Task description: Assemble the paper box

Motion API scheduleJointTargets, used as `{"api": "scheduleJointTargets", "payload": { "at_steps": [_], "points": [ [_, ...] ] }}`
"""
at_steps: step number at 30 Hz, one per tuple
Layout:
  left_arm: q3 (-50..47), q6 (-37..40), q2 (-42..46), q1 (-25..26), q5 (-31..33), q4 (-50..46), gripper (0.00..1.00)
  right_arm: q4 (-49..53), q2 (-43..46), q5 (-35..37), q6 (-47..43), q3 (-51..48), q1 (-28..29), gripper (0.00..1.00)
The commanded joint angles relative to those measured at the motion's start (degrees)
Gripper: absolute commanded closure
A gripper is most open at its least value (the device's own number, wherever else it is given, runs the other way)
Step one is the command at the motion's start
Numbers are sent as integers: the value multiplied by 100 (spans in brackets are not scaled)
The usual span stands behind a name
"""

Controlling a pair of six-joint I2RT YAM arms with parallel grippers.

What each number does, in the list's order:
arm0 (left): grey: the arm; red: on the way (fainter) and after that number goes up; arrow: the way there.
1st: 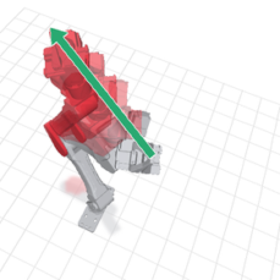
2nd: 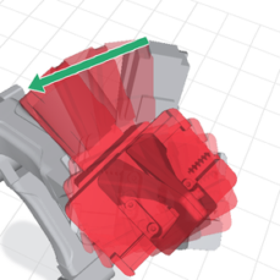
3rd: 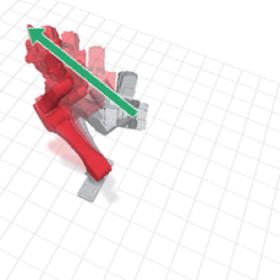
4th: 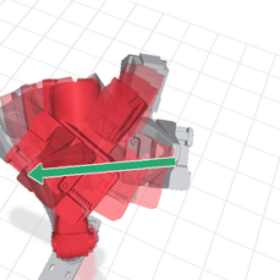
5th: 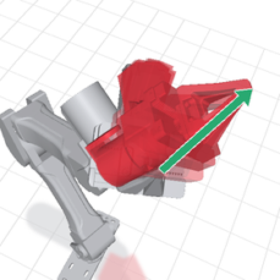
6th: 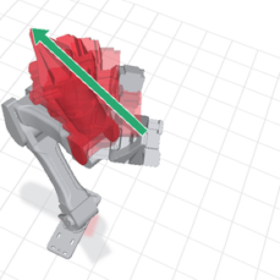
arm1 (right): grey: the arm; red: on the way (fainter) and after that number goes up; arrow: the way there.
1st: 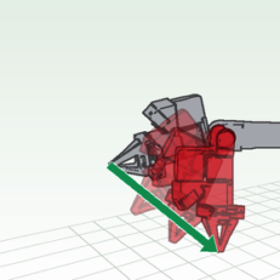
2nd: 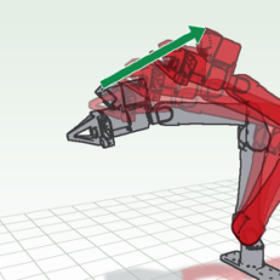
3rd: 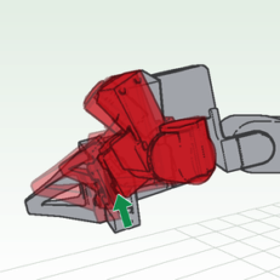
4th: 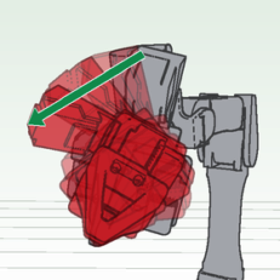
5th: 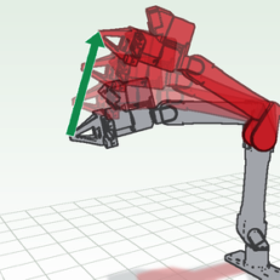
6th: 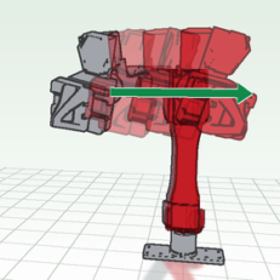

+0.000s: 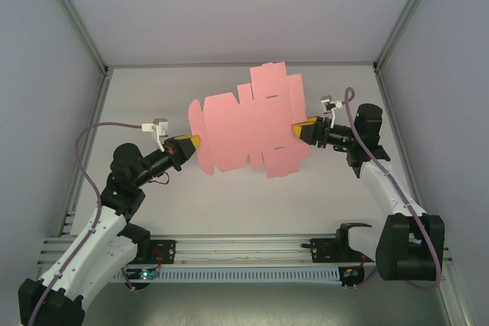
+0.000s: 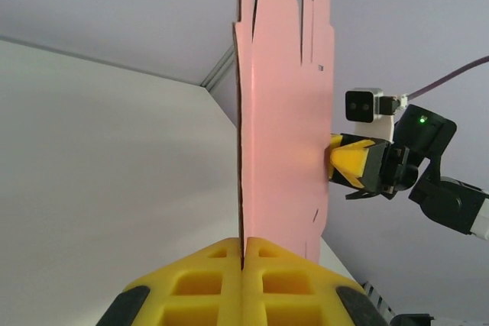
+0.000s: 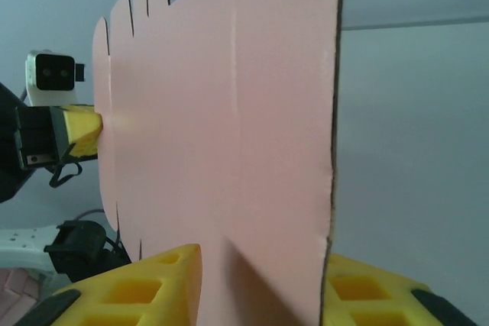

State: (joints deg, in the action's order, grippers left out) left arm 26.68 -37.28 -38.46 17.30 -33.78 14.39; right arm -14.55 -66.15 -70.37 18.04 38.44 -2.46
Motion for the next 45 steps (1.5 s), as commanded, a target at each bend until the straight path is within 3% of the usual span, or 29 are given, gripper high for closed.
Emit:
{"api": "scheduleJointTargets", "payload": {
  "at_steps": [1,6,10,13,14,15,16,19,22,26,30,33,40,43,45],
  "points": [
    [-106,111,110,76,245,-94,100,-42,29,-418,-196,193,-35,77],
    [-161,105,163,72,450,-220,100,213,119,-208,-307,233,-127,79],
    [-238,79,181,71,532,-277,100,283,60,-197,-362,286,-132,99],
    [-113,191,150,73,924,-978,96,1115,17,170,-1098,459,-79,100],
    [22,237,123,72,1364,-1528,66,1809,-22,453,-1639,619,-3,100],
    [172,336,66,77,1937,-2141,19,2513,-83,837,-2142,793,123,100],
    [253,426,1,72,2456,-2582,0,3188,-191,1294,-2626,965,314,100],
    [497,424,-298,72,3828,-3585,0,4329,-807,2078,-3484,1386,1010,98],
    [678,505,-495,71,3928,-3721,0,5122,-1664,2748,-3935,1933,1601,100],
    [778,661,-745,72,3240,-2969,0,5439,-2581,3644,-4417,2671,2084,100],
    [1215,807,-1183,72,2962,-2682,0,4266,-2687,5752,-4036,2696,2581,100],
    [1490,1178,-1559,72,2529,-2418,0,3445,-2487,5931,-4392,2383,2812,100],
    [2474,2519,-3082,72,568,-2022,0,2647,-2457,6204,-5829,1926,3315,100],
    [2865,3612,-3562,72,-177,-2197,0,2703,-2652,6221,-6021,2138,3351,100],
    [3023,4266,-3673,72,-302,-2405,0,2861,-2666,5882,-6169,2265,3327,100]
  ]
}}
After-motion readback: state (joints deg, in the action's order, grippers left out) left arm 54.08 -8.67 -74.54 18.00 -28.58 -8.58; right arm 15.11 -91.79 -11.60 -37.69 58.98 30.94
